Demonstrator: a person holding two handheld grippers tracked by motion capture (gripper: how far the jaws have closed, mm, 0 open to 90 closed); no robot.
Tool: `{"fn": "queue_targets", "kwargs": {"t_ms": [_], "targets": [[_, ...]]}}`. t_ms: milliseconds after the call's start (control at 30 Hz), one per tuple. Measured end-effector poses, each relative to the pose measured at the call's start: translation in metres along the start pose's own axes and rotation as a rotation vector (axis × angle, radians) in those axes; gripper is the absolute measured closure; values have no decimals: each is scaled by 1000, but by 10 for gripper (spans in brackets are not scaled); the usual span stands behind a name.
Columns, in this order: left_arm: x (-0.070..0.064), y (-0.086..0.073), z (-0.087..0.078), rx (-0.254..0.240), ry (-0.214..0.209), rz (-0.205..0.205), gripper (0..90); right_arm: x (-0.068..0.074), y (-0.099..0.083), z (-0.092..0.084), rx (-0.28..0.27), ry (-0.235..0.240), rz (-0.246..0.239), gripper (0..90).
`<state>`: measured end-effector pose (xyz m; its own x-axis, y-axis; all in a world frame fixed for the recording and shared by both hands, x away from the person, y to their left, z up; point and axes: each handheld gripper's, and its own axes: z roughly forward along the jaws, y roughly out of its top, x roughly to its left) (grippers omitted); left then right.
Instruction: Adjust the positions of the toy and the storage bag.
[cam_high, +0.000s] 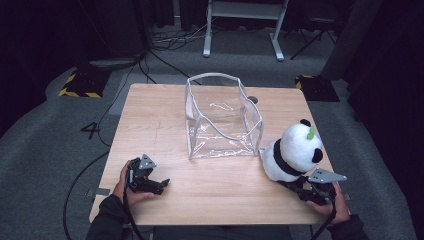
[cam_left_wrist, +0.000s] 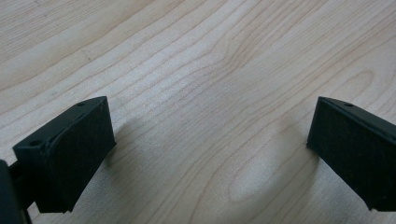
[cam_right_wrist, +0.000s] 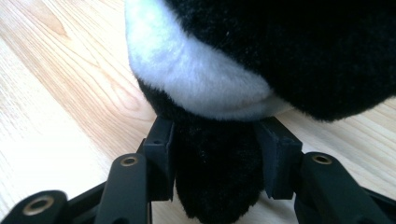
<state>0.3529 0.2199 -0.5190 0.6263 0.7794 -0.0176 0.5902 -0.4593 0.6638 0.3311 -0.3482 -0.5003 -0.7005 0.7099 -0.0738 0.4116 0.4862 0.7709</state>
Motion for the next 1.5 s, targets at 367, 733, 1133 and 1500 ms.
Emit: {"fn": "queue_targets", "kwargs": {"t_ms": [367,733,1133,1500], "targets": [[0,0,0,1,4,-1,6,-34,3,3,17,75,-42,531],[-1,1,1,-2,7,-6,6,-43,3,5,16,58,-16,444],[-1,1,0,0,10,-9,6,-42,-10,-17,12,-73,97,224],[-1,1,0,0,9,-9,6,-39,12,-56,-162,-201,205,183]]}}
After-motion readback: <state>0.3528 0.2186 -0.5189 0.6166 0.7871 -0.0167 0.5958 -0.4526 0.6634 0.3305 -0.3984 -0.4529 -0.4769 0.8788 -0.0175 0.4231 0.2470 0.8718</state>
